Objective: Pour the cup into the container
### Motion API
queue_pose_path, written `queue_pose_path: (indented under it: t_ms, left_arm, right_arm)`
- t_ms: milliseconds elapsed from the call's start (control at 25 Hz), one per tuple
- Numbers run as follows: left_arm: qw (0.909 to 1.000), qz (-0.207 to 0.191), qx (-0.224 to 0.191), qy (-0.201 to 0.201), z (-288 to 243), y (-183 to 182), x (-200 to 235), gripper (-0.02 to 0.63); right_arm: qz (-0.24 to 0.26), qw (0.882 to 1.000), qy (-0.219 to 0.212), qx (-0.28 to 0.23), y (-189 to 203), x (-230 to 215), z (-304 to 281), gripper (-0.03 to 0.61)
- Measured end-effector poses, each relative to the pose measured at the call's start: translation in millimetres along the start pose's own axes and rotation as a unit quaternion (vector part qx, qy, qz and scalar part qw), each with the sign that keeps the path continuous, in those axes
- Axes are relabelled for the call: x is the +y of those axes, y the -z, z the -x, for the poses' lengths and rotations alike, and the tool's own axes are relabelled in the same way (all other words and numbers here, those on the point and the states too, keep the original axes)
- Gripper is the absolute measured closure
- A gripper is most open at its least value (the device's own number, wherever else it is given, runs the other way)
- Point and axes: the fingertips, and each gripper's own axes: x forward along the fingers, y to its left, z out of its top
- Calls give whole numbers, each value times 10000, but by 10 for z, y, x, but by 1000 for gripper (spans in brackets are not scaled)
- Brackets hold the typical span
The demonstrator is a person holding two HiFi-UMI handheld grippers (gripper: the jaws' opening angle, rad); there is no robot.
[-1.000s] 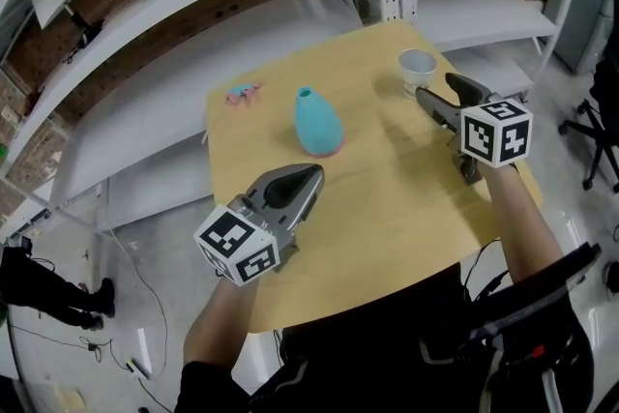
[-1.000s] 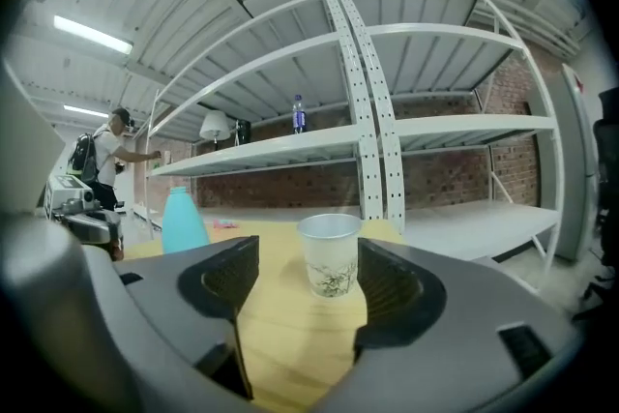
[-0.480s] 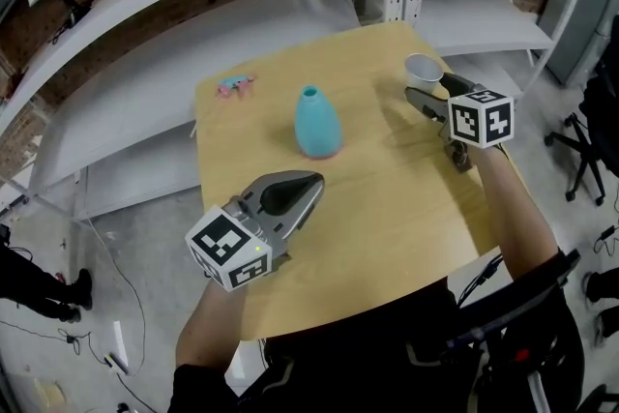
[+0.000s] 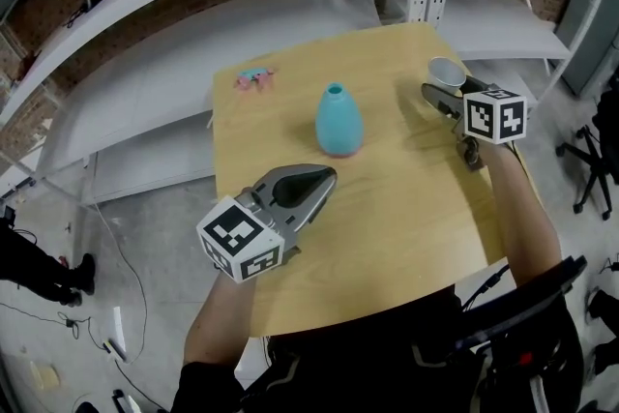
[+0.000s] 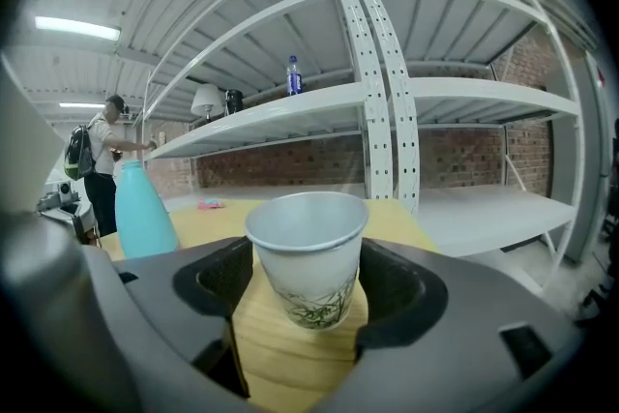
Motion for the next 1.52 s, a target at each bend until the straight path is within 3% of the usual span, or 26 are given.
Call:
queue_pose_path:
  t_ms: [440,760,1000,1200,1520]
  left_arm:
    - [10000,28,-14,-79,13,-7,31,620]
    - [9996,53,-13,-293,74,3,60,621]
    - [9970,146,-28,-753,165,23,174,621]
    - [9959,171,-29,-887,217,35,217,621]
    - [9916,244,-30,-1268,279,40,316,621]
  right_arm:
    - [183,9998,-46,52,-52,126,12,270]
    - [1215,9921,-280,-104,-457,650,189,270]
    - [2130,9762,-394,-103,-694,1109,247,270]
    - [2742,9610,-360,-42,-778,1363,238,270]
    - [3771,9258,-196,165,-855,1601,227,270]
